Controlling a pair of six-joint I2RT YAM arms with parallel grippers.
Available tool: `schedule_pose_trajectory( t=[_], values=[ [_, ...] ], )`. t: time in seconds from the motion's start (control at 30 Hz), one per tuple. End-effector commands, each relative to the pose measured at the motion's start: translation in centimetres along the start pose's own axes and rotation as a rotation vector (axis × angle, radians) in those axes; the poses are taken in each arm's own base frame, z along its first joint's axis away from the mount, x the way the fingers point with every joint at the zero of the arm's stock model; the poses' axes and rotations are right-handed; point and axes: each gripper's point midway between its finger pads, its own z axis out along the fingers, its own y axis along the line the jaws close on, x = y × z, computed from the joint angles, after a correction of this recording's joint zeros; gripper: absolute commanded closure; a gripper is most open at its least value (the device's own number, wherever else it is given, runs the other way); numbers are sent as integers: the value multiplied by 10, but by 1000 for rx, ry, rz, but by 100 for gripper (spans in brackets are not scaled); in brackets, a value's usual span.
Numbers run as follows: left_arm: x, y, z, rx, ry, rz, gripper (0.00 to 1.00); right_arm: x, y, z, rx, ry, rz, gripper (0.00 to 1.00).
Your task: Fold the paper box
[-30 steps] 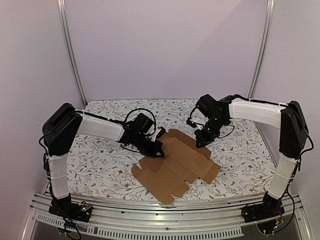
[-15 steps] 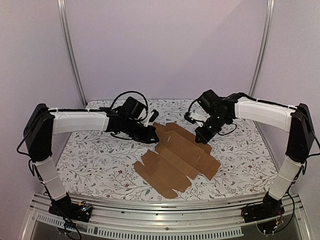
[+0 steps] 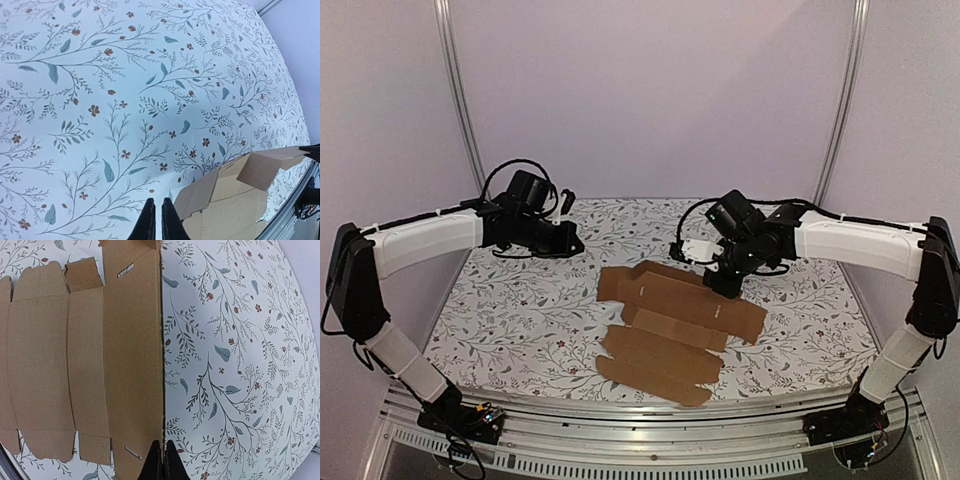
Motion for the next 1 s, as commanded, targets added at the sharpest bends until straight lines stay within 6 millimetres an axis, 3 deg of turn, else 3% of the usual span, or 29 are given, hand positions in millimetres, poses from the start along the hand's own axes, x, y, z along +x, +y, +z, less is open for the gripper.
schedule_pose_trajectory(
  t=[0.0, 0.3, 0.57, 0.97],
  values=[
    [21, 22, 15, 9, 66, -61, 93, -18, -11, -15, 102, -77, -174, 100],
    [49, -2, 38, 188, 137, -50, 89, -33, 0, -9, 204, -156, -359, 100],
    [79, -29, 49, 264, 222, 22, 86, -31, 10, 0, 249, -157, -421, 100],
    [119, -36, 38, 273, 283, 45, 83, -26, 8, 3, 353, -170, -434, 100]
  ],
)
